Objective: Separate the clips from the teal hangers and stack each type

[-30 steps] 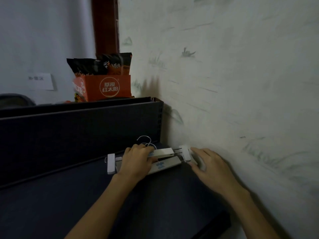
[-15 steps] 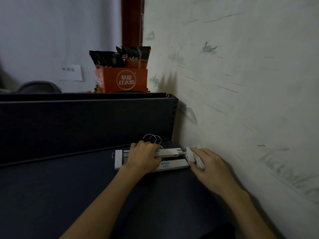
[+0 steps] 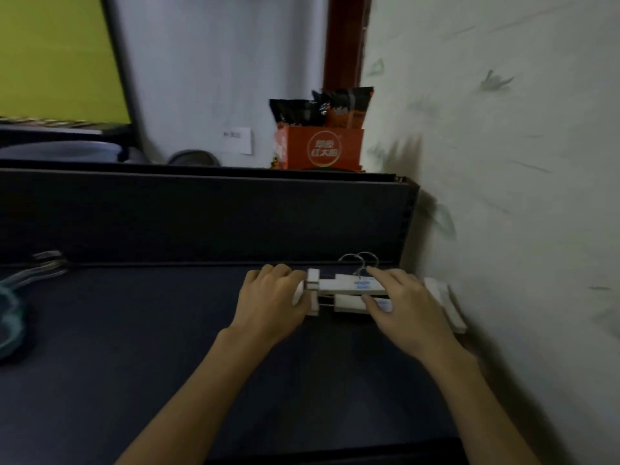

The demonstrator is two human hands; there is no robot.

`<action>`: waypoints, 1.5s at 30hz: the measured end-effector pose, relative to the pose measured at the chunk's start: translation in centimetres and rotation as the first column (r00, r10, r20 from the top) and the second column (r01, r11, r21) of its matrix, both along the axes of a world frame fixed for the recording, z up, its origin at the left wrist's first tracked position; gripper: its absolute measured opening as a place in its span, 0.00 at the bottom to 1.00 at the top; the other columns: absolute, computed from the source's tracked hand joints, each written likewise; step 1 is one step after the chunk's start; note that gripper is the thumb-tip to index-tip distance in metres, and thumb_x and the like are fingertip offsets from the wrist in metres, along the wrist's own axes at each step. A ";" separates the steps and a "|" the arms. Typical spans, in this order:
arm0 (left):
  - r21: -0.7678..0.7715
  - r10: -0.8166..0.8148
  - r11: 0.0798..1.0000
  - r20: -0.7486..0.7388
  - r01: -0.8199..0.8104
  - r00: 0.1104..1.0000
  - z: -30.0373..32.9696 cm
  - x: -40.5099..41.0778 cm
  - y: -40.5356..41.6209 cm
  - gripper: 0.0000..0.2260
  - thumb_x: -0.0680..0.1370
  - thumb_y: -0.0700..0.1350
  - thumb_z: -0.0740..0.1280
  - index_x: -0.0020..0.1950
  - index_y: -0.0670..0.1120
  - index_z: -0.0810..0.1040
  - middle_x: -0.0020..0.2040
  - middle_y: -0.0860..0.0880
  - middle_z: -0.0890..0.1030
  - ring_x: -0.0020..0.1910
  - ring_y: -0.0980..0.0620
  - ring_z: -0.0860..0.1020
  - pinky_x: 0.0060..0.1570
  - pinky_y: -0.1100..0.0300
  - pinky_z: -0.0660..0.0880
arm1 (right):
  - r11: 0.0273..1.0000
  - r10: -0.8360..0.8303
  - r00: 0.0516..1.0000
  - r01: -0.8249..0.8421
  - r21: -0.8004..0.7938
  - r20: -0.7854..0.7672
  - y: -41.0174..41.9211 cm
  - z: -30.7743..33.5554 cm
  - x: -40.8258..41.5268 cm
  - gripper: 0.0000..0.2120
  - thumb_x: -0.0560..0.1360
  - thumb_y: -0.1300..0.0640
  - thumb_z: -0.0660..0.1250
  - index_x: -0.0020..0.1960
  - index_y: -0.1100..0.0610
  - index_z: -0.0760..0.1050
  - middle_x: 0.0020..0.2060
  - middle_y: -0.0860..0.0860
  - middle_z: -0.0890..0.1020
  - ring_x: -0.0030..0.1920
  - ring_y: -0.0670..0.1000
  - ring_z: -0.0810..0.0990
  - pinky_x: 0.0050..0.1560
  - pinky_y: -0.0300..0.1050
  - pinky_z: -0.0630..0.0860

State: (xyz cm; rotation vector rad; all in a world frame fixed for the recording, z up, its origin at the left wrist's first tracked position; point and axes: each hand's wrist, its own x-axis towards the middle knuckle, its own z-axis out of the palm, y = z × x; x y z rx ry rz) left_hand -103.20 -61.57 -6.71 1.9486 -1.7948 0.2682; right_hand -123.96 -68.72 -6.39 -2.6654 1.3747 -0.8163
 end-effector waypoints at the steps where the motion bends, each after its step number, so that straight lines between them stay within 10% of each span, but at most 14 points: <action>1: -0.017 0.029 0.999 0.017 -0.029 0.999 -0.2 0.9 1.4 0.15 0.77 0.52 0.63 0.62 0.51 0.75 0.56 0.51 0.78 0.55 0.48 0.75 0.56 0.53 0.66 | 1.000 0.026 1.000 -0.026 0.001 0.001 0.5 -0.1 1.1 0.24 0.76 0.46 0.62 0.71 0.49 0.64 0.62 0.47 0.73 0.60 0.48 0.70 0.60 0.44 0.68; 7: -0.072 0.288 0.957 0.088 -0.282 0.954 -2.6 7.0 11.2 0.15 0.70 0.48 0.73 0.55 0.49 0.80 0.49 0.50 0.81 0.45 0.48 0.80 0.46 0.51 0.75 | 0.983 0.181 0.983 -0.181 0.004 -0.026 5.3 -0.7 7.6 0.24 0.77 0.45 0.61 0.71 0.48 0.64 0.63 0.47 0.72 0.63 0.47 0.68 0.64 0.44 0.67; 23: -0.078 0.652 0.744 -0.131 -0.663 0.747 -5.7 19.9 37.6 0.15 0.76 0.54 0.64 0.60 0.52 0.78 0.58 0.50 0.79 0.58 0.47 0.75 0.57 0.49 0.69 | 0.890 0.456 0.890 -0.455 -0.010 0.025 28.4 -3.1 26.6 0.25 0.77 0.45 0.61 0.71 0.52 0.65 0.60 0.49 0.75 0.61 0.50 0.71 0.61 0.47 0.69; 36: 0.073 0.943 0.251 -0.244 -0.965 0.227 -12.5 26.8 63.2 0.17 0.73 0.56 0.60 0.55 0.51 0.80 0.53 0.51 0.81 0.52 0.47 0.78 0.48 0.52 0.72 | 0.466 0.884 0.462 -0.872 0.146 -0.063 50.6 -9.4 44.6 0.25 0.76 0.46 0.63 0.71 0.52 0.67 0.59 0.50 0.76 0.59 0.53 0.73 0.59 0.48 0.71; 45: 0.102 0.973 0.129 -0.204 -0.986 0.106 -14.8 36.0 67.3 0.19 0.73 0.57 0.57 0.54 0.50 0.81 0.49 0.50 0.82 0.47 0.47 0.79 0.45 0.51 0.74 | 0.335 0.942 0.325 -0.910 0.245 -0.081 53.7 -11.9 57.1 0.26 0.77 0.45 0.60 0.73 0.50 0.63 0.62 0.49 0.73 0.62 0.51 0.69 0.63 0.45 0.67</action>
